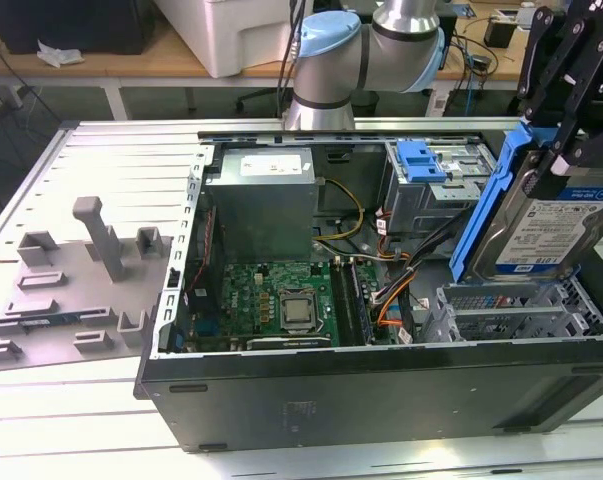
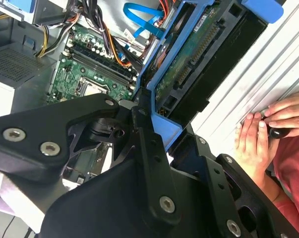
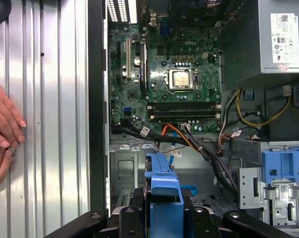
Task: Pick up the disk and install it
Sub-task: 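Pick up the disk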
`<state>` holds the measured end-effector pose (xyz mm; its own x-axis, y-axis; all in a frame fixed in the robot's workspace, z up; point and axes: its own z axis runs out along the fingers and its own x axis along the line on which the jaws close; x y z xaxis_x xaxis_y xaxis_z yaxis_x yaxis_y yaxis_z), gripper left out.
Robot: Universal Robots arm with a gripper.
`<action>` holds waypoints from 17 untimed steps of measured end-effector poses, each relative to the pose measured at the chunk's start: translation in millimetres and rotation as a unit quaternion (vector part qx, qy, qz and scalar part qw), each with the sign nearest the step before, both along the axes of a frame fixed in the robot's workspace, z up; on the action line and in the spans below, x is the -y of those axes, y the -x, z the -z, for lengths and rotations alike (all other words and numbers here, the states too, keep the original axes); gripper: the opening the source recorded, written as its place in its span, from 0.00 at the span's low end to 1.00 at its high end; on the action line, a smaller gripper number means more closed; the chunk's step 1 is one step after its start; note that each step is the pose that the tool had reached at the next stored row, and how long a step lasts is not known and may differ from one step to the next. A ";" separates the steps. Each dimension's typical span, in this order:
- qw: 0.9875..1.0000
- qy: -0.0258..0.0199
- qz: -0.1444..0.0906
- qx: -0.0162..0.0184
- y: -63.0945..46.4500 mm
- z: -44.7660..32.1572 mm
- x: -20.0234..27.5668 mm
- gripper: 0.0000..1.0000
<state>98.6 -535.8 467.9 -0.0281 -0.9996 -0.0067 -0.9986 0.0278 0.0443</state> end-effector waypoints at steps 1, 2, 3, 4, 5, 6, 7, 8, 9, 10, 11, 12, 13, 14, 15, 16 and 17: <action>1.000 0.000 0.000 0.000 0.0 0.8 0.0 0.37; 1.000 0.000 0.000 0.000 0.0 1.0 0.0 0.37; 1.000 0.000 -0.001 0.000 -0.1 1.3 0.0 0.37; 1.000 0.000 -0.001 0.000 -0.1 1.3 0.0 0.37; 1.000 0.000 -0.001 0.000 -0.1 1.4 0.0 0.37; 1.000 0.000 -0.001 0.000 -0.1 1.4 0.0 0.37; 1.000 0.000 -0.001 0.000 -0.1 1.4 0.0 0.37; 1.000 0.000 -0.001 0.000 -0.1 1.8 0.0 0.37; 1.000 0.001 -0.001 0.000 -0.1 2.5 0.0 0.37; 1.000 0.001 -0.002 0.000 -0.1 2.7 0.0 0.37; 1.000 0.001 -0.002 0.000 -0.1 3.0 0.0 0.37; 1.000 0.002 -0.003 0.000 -0.1 3.4 0.0 0.37; 1.000 0.003 -0.004 0.000 -0.1 3.7 0.0 0.37; 1.000 0.003 -0.005 0.000 -0.1 4.0 0.0 0.37; 1.000 0.003 -0.006 0.000 -0.2 4.2 0.0 0.37; 1.000 0.004 -0.006 0.000 -0.2 4.4 0.0 0.37; 1.000 0.004 -0.007 0.000 -0.1 4.6 0.0 0.37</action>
<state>98.7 -535.8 463.4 -0.0140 -0.9999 0.0010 -0.9989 0.0140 0.0440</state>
